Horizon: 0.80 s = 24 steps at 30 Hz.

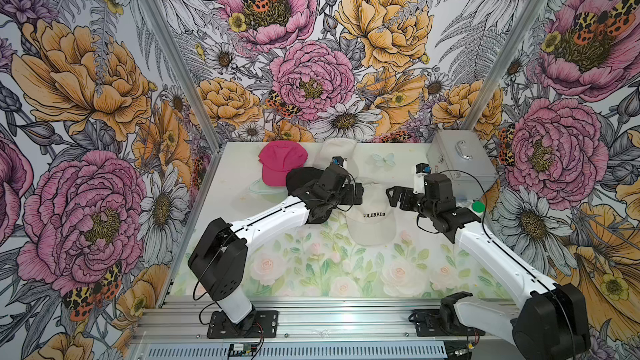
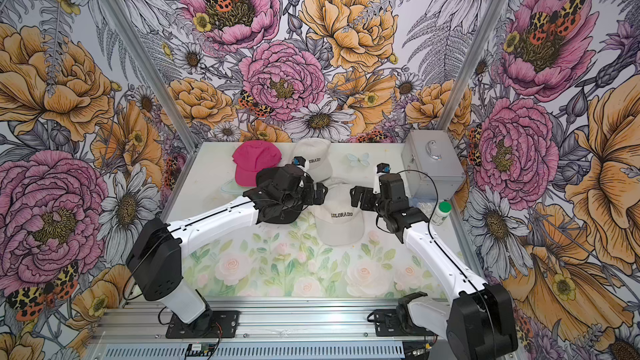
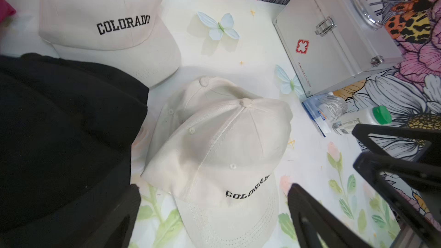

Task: Stack the baseball caps by color
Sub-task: Move the baseball cap to the center of the board.

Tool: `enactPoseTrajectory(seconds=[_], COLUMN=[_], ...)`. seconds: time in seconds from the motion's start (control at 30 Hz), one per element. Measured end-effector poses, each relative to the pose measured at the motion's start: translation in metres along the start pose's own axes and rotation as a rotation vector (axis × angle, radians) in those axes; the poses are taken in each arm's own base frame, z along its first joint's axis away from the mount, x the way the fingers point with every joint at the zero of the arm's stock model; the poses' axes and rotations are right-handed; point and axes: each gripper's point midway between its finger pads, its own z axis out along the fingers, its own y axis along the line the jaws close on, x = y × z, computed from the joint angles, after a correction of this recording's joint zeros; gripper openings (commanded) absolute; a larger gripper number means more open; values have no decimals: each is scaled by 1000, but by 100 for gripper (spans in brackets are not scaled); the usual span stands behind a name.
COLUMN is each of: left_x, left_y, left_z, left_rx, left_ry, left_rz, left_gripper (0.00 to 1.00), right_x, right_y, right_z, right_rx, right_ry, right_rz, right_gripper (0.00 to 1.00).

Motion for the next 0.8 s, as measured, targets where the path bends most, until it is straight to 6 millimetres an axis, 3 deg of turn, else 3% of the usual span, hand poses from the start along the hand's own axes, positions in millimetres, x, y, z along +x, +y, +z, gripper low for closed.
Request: enactPoseTrajectory(seconds=[0.1, 0.23, 0.4, 0.5, 0.63, 0.8], left_x=[11, -4, -19, -11, -1, 3], left_y=[19, 35, 58, 68, 74, 76], left_z=[-7, -33, -52, -48, -43, -40], left_rx=[-58, -89, -118, -138, -152, -147], left_ry=[4, -69, -139, -123, -102, -99], left_rz=[-14, -50, -107, -122, -125, -125], left_gripper=[99, 99, 99, 99, 99, 99], right_x=[20, 41, 35, 27, 41, 47], right_y=[15, 24, 36, 30, 9, 1], right_z=[15, 42, 79, 104, 130, 133], right_rx=[-11, 43, 158, 260, 364, 425], right_ry=[62, 136, 146, 128, 164, 157], right_rz=[-42, -99, -170, -196, -208, -184], right_gripper=[99, 99, 99, 99, 99, 99])
